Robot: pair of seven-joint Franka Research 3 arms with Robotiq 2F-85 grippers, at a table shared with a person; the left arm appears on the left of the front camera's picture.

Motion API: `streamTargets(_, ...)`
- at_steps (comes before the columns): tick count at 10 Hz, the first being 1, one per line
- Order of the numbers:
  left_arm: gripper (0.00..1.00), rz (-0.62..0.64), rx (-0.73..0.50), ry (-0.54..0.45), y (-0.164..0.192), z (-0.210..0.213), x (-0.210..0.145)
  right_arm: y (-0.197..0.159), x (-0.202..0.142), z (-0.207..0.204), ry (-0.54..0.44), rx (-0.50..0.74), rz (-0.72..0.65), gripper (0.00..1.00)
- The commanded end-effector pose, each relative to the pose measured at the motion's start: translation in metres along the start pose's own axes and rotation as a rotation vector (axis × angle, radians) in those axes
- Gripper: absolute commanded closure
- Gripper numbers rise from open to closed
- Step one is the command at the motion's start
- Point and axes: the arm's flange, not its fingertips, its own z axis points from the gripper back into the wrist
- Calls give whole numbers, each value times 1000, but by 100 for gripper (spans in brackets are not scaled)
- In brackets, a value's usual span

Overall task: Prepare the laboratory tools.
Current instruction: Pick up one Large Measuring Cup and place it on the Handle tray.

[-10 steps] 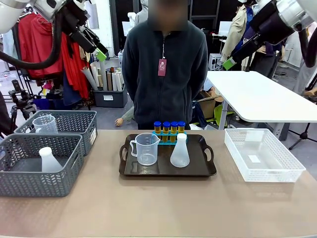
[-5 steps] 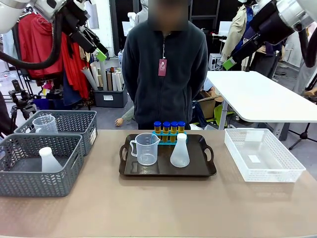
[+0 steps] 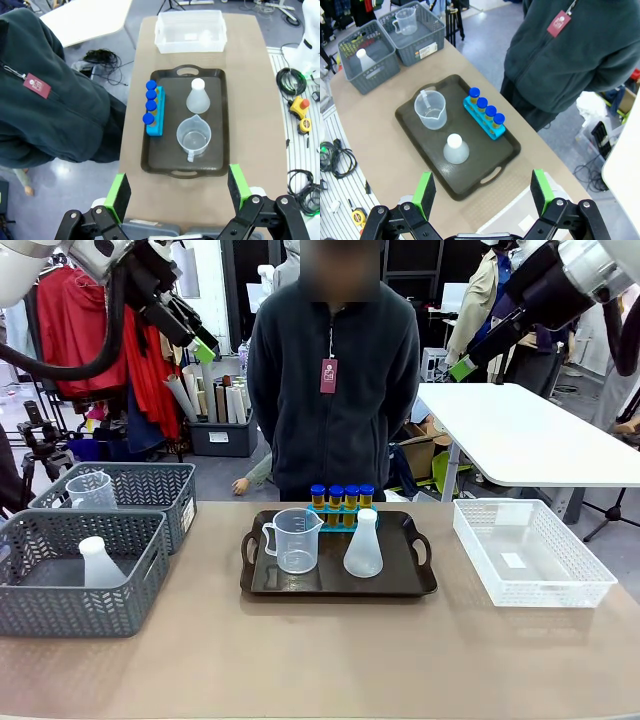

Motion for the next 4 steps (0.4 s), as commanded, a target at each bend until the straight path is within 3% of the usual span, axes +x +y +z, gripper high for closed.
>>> streamTargets(1, 0, 6, 3, -4, -1, 2, 1, -1, 0, 2, -3, 1, -1, 0)
streamTargets(4, 0, 6, 3, -4, -1, 2, 1, -1, 0, 2, -3, 1, -1, 0)
